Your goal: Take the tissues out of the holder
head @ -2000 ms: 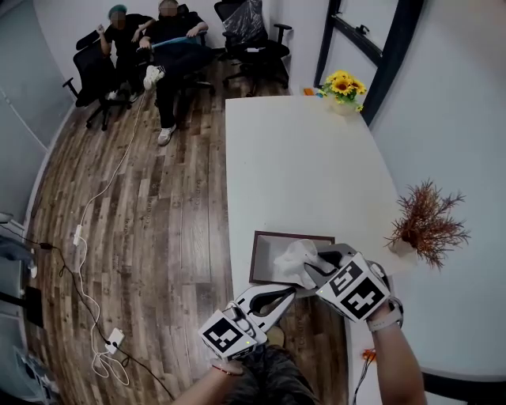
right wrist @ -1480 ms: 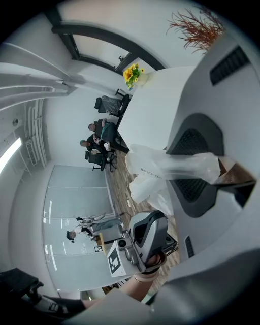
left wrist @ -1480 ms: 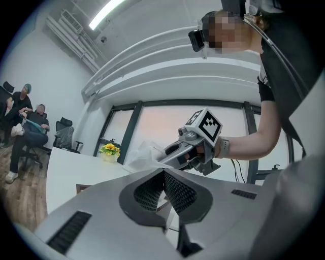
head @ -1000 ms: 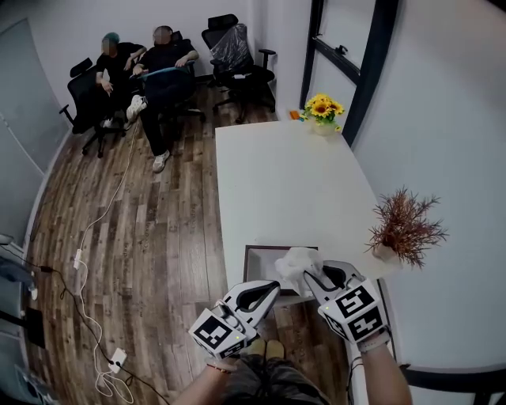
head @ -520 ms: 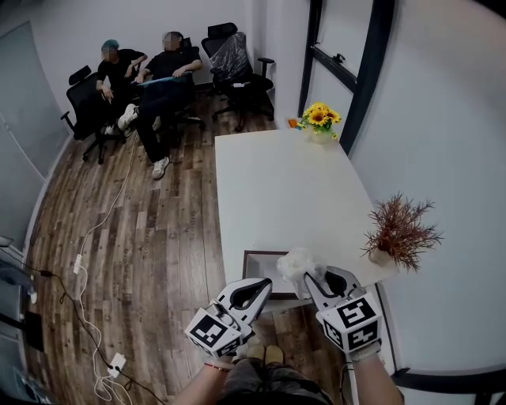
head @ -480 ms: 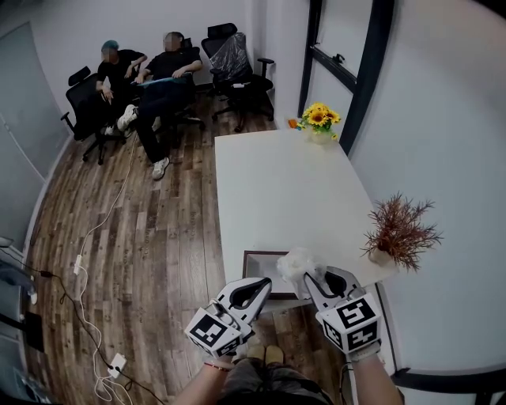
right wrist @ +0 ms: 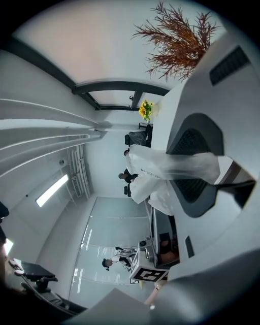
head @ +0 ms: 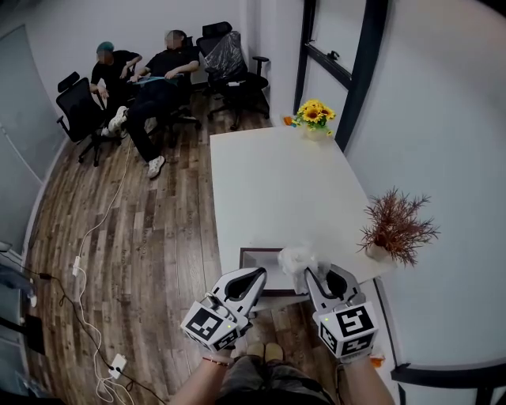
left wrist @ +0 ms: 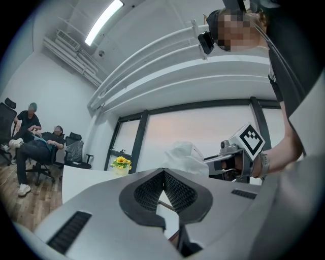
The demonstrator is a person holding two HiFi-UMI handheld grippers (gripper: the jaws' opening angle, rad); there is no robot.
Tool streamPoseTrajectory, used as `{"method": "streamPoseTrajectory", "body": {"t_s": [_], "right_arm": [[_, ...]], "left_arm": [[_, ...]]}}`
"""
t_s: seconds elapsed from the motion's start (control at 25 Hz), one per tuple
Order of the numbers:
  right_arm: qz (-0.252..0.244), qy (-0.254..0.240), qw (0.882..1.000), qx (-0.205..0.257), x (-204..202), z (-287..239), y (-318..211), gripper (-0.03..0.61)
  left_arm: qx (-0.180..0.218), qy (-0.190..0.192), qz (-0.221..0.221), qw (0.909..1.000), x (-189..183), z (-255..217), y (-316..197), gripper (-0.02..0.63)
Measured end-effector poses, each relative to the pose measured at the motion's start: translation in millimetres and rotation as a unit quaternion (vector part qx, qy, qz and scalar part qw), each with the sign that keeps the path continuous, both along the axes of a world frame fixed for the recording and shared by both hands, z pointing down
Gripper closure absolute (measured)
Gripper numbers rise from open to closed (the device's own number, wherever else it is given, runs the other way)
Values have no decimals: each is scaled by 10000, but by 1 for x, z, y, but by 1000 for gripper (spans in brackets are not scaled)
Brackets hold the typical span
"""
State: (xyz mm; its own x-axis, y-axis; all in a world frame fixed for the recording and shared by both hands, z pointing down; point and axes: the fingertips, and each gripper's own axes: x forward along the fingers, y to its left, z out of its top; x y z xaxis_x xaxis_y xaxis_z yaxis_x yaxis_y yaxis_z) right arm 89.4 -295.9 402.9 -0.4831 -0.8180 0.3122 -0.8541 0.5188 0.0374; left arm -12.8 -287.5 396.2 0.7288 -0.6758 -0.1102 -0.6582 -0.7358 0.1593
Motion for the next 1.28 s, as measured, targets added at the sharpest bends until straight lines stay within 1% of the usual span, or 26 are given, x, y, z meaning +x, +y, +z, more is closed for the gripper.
{"method": "streamPoseTrajectory", "body": {"t_s": [0.24, 0.52, 0.8, 0.96, 1.08, 1.28], "right_arm": [[79, -181, 9998, 53, 4, -9, 1, 495], [174, -400, 9986, 283, 8, -23, 4, 495], [245, -685, 9967, 371, 7, -34, 6, 495], [230, -664, 9961, 529, 8, -37, 7, 495], [268, -773, 9953, 513, 6, -45, 9, 495], [219, -801, 9949, 576, 7, -45, 12, 495]], "left_arm": [[-32, 11, -47, 10000, 1, -3, 0, 606], [131, 51, -198, 9997, -2, -18, 1, 606], [184, 16, -422, 9989, -9, -26, -2, 606], [160, 15, -526, 9985, -12, -30, -2, 606], [195, 34, -550, 9983, -13, -34, -1, 606], [181, 54, -614, 9979, -14, -38, -1, 606]]}}
